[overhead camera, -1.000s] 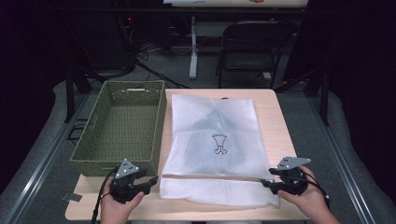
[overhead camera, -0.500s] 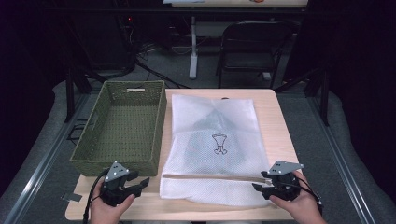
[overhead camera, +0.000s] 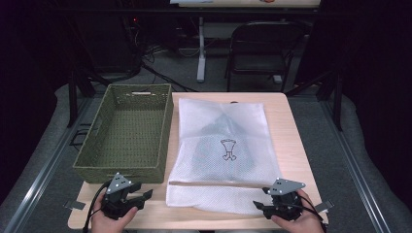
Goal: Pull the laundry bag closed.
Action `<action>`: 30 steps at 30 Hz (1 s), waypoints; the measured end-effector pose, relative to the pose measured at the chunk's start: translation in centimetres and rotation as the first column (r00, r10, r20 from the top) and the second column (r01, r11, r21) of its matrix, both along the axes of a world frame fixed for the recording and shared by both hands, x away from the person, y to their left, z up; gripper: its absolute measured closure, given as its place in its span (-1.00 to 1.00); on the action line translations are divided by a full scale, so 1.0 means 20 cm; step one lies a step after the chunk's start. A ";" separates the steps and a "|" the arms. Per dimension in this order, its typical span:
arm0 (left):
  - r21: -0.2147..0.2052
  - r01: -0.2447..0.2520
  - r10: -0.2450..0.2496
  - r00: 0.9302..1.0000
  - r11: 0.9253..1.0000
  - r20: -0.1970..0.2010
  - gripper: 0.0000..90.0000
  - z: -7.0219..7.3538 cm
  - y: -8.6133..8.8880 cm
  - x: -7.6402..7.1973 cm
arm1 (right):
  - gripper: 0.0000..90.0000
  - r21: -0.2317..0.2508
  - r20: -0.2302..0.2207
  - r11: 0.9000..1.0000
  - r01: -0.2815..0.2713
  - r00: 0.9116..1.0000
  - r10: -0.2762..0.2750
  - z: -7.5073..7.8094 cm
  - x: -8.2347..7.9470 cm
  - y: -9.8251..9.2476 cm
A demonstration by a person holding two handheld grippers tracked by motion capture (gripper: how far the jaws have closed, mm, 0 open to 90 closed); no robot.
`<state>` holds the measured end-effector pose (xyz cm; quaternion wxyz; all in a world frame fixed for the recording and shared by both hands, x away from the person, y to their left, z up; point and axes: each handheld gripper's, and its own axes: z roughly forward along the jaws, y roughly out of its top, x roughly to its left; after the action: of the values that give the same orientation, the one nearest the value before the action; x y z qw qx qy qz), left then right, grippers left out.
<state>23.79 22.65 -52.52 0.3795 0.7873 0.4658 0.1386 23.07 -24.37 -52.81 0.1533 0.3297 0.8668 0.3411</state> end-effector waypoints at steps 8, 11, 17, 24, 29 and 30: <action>0.033 -0.003 0.003 1.000 0.999 0.006 0.06 -0.04 0.00 0.00 | -0.03 0.003 0.010 1.000 -0.006 1.000 0.006 -0.07 -0.03 0.02; 0.033 -0.004 0.004 1.000 0.999 -0.003 0.07 -0.05 0.01 0.00 | -0.03 0.021 0.003 1.000 -0.012 1.000 0.012 -0.09 -0.04 0.02; 0.030 -0.008 0.008 1.000 1.000 -0.003 0.07 -0.06 0.02 0.00 | -0.01 0.035 0.009 0.999 -0.030 1.000 0.030 -0.11 -0.06 0.03; 0.025 -0.016 0.017 1.000 1.000 -0.010 0.07 -0.08 0.04 0.01 | -0.01 0.034 -0.014 0.998 -0.044 0.999 0.044 -0.13 -0.06 0.05; 0.034 -0.018 0.019 1.000 0.999 -0.011 0.07 -0.09 0.04 0.01 | -0.01 0.040 -0.004 0.998 -0.042 0.999 0.042 -0.12 -0.06 0.04; 0.037 -0.017 0.018 1.000 0.999 -0.016 0.07 -0.09 0.04 0.01 | -0.01 0.041 0.000 0.998 -0.038 0.999 0.038 -0.12 -0.06 0.04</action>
<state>24.03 23.47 -54.38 0.3601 0.7911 0.4730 0.1442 21.93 -23.67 -55.23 0.1396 0.3165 0.8659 0.3614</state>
